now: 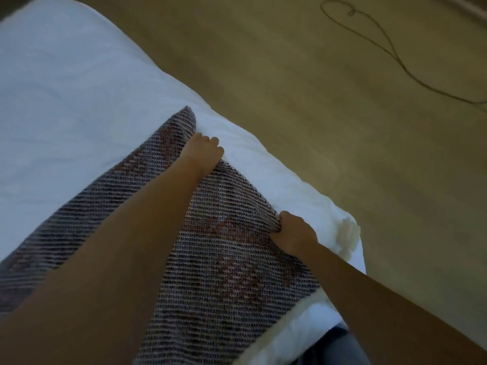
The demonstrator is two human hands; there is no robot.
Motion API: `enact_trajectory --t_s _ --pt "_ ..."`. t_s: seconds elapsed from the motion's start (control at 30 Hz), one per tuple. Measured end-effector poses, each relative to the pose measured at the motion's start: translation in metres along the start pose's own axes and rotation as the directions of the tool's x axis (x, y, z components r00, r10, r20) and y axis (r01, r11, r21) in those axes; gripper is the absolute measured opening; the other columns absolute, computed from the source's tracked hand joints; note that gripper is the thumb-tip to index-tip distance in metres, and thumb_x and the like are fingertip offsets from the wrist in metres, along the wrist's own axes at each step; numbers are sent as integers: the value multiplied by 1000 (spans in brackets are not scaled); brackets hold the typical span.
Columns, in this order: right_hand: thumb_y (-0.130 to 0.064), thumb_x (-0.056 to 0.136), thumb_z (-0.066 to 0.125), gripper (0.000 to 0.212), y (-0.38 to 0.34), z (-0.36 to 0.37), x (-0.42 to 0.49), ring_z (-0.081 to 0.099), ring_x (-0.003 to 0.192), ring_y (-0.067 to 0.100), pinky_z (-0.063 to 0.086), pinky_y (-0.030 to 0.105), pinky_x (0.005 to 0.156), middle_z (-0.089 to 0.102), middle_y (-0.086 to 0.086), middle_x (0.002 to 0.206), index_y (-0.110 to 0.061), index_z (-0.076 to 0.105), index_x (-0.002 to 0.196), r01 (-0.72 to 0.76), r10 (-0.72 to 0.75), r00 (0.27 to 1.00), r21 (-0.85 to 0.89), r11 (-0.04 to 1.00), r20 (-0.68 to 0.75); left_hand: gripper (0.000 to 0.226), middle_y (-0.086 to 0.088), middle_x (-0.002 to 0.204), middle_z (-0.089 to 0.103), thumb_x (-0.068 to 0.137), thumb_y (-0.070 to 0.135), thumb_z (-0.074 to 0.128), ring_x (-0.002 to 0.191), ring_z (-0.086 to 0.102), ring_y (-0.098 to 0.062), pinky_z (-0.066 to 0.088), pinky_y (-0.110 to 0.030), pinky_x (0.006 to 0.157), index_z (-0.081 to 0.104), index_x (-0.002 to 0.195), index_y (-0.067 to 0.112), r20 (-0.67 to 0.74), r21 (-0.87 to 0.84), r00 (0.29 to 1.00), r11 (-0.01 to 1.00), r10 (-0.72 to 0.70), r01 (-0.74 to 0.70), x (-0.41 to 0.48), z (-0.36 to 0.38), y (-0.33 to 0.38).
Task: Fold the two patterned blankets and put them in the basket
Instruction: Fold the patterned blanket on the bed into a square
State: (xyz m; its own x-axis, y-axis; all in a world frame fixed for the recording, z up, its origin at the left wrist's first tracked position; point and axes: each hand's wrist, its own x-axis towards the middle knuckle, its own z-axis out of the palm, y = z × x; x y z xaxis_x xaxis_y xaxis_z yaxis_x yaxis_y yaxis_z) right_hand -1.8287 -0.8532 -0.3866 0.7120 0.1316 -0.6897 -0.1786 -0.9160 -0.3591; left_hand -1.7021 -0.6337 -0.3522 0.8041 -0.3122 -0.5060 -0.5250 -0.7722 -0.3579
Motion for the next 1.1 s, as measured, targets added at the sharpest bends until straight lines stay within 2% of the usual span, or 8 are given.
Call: enact_trajectory --t_s 0.17,0.27,0.37,0.53,0.6,0.7,0.83,1.1 --pt "-16 90 45 6 -13 5 -39 53 82 28 36 29 65 57 12 92 -12 41 87 160 -161 985 -23 987 -65 24 -13 117 51 90 7 47 107 51 -30 33 -42 104 62 108 10 -11 7 987 987 -159 159 -57 -9 2" --pt "-16 90 47 17 -30 15 -68 43 72 22 28 28 55 41 1 72 -13 36 77 274 -274 956 -13 962 -103 22 -12 117 52 89 7 50 110 50 -30 25 -43 109 63 107 11 -16 -43 961 960 -276 275 -102 -9 -2" --pt "-16 92 47 34 -52 32 -101 41 71 19 27 27 54 33 -4 67 -20 28 64 360 -358 928 -1 933 -104 25 -14 119 52 92 8 45 114 48 -32 25 -45 109 61 112 8 -15 -94 927 923 -376 373 -153 1 -3" --pt "-8 91 45 5 -88 80 -155 50 77 25 35 28 64 50 13 84 -9 45 86 462 -458 885 34 886 -88 25 -13 118 49 94 12 45 109 47 -31 27 -40 104 63 111 11 -2 -189 885 869 -466 458 -239 25 -4" --pt "-10 91 47 5 -104 103 -173 56 86 29 37 29 69 56 16 92 -6 50 91 475 -471 877 21 880 -89 26 -13 120 47 95 15 44 111 46 -31 29 -40 102 63 113 12 6 -211 873 853 -487 477 -267 37 -7" --pt "-10 91 47 3 -130 144 -195 52 83 25 36 28 69 52 13 92 -8 47 90 473 -466 877 43 880 -114 27 -16 129 44 94 15 46 118 42 -32 29 -44 106 61 115 9 0 -216 854 834 -520 508 -303 60 -16" --pt "-10 92 47 18 -168 206 -222 54 89 23 42 29 77 53 11 104 -3 50 108 460 -447 880 53 886 -161 29 -15 130 43 93 18 48 119 41 -32 33 -45 103 60 118 9 -48 -230 849 833 -526 503 -347 101 -28" --pt "-16 96 42 42 -230 304 -275 55 108 27 46 33 90 42 13 134 -7 34 136 421 -423 904 -48 906 -67 27 -17 123 45 93 14 43 115 41 -34 33 -49 99 57 114 3 -28 -262 870 844 -492 468 -430 185 -42"
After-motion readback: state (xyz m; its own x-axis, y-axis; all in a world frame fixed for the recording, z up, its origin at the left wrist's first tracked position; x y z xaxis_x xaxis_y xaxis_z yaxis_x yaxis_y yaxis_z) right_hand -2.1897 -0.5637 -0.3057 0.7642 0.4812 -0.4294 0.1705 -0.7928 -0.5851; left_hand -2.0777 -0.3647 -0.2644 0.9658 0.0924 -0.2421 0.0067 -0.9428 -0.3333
